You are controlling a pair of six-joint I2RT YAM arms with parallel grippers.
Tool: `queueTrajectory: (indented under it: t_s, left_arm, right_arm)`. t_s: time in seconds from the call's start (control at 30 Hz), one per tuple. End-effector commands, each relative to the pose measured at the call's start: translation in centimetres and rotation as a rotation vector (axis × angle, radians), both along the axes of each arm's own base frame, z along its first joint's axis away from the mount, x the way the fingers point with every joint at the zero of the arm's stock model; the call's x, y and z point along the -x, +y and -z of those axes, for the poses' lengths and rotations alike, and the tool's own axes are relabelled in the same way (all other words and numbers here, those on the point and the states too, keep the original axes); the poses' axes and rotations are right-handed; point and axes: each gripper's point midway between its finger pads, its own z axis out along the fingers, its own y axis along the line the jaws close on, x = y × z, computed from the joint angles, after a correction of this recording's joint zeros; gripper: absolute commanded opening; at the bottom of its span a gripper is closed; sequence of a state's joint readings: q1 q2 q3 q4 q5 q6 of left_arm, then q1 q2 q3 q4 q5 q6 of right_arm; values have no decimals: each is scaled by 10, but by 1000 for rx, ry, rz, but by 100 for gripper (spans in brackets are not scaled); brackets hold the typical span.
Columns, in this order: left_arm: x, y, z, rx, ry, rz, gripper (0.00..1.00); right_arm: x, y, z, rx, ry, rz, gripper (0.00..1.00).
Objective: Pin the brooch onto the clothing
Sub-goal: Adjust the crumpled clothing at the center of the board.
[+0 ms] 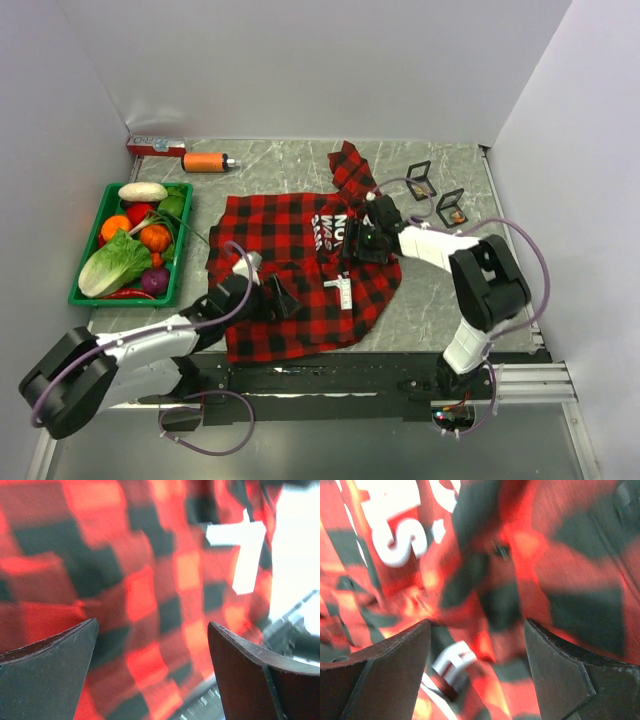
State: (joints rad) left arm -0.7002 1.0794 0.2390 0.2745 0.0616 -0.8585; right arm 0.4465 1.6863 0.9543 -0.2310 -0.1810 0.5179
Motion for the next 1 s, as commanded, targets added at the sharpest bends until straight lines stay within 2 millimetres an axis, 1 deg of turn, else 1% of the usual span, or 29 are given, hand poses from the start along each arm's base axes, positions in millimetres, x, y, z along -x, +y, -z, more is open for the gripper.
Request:
queueTrajectory:
  t_s: [0.0, 0.03, 0.07, 0.1, 0.13, 0.17, 0.2, 0.23, 0.27, 0.3, 0.37, 0.4, 0.43, 0.5, 0.53, 0.57, 0.6, 0.63, 0.67, 0.7, 0.73, 0.77, 0.8, 0.83, 0.87, 0.9, 0.93, 0.97]
  left_arm:
    - [32, -21, -3, 90, 77, 11, 96]
    - [35, -26, -8, 99, 73, 21, 97]
    - [38, -30, -10, 106, 73, 34, 96]
    - [45, -36, -12, 111, 76, 61, 96]
    - [47, -41, -15, 116, 74, 77, 96]
    - [48, -46, -18, 121, 70, 89, 96]
    - [52, -51, -20, 118, 61, 117, 96]
    - [50, -57, -25, 110, 52, 130, 96]
    - [50, -59, -27, 92, 45, 144, 96]
    - [42, -56, -32, 30, 17, 135, 96]
    - [29, -52, -46, -23, -47, 108, 96]
    - [19, -54, -67, -35, -113, 112, 96]
    - [17, -46, -72, -73, -127, 98, 96]
    - [-2, -32, -88, -122, -191, 55, 96]
    - [-9, -27, -100, -130, -212, 41, 96]
    - [-16, -22, -104, -140, -222, 28, 96]
    - [-32, -6, -104, -167, -232, -13, 96]
    - [-41, 2, -100, -187, -224, -35, 96]
    - [-57, 19, -96, -205, -213, -92, 96]
    - [-63, 26, -92, -225, -207, -102, 96]
    - [-69, 32, -84, -250, -186, -119, 96]
    - [-76, 40, -80, -268, -178, -146, 96]
    - [-83, 44, -82, -294, -189, -167, 96]
    - [-87, 46, -75, -322, -174, -172, 96]
    - [-91, 48, -73, -340, -174, -184, 96]
    - [-97, 48, -76, -352, -181, -190, 96]
    - [-100, 50, -65, -384, -156, -188, 96]
    - [-103, 50, -61, -402, -147, -190, 96]
  right_arm:
    - [-40, 4, -15, 12, -46, -3, 81]
    - [-44, 5, -8, 26, -30, -9, 81]
    - [-56, 9, -18, 27, -48, -7, 81]
    - [-61, 10, -17, 35, -47, -10, 81]
    - [-65, 11, -8, 50, -28, -13, 81]
    - [-77, 16, -18, 44, -50, -14, 81]
    - [-79, 16, -15, 56, -35, -14, 81]
    - [-82, 17, -8, 61, -18, -12, 81]
    - [-89, 21, -13, 52, -31, -15, 81]
    - [-91, 24, -15, 44, -30, -22, 81]
    - [-94, 28, -24, 29, -46, -26, 81]
    - [-95, 28, -30, 22, -57, -29, 81]
    - [-96, 28, -45, 13, -91, -32, 81]
    - [-92, 26, -59, 12, -122, -34, 81]
    - [-91, 22, -79, 10, -169, -31, 81]
    - [-83, 18, -80, 21, -172, -30, 81]
    - [-78, 15, -86, 30, -186, -26, 82]
    - [-74, 8, -105, 32, -234, -6, 82]
    - [-62, 1, -96, 51, -216, 2, 82]
    - [-57, -3, -98, 51, -221, 13, 82]
    - [-51, -10, -107, 54, -244, 32, 82]
    - [-42, -21, -96, 97, -223, 55, 82]
    - [-37, -27, -94, 111, -218, 65, 82]
    - [-35, -36, -95, 138, -227, 91, 81]
    - [-29, -47, -85, 187, -206, 111, 81]
    - [-26, -51, -82, 204, -198, 122, 81]
    - [-24, -56, -76, 220, -184, 133, 81]
    - [-21, -61, -67, 237, -162, 142, 81]
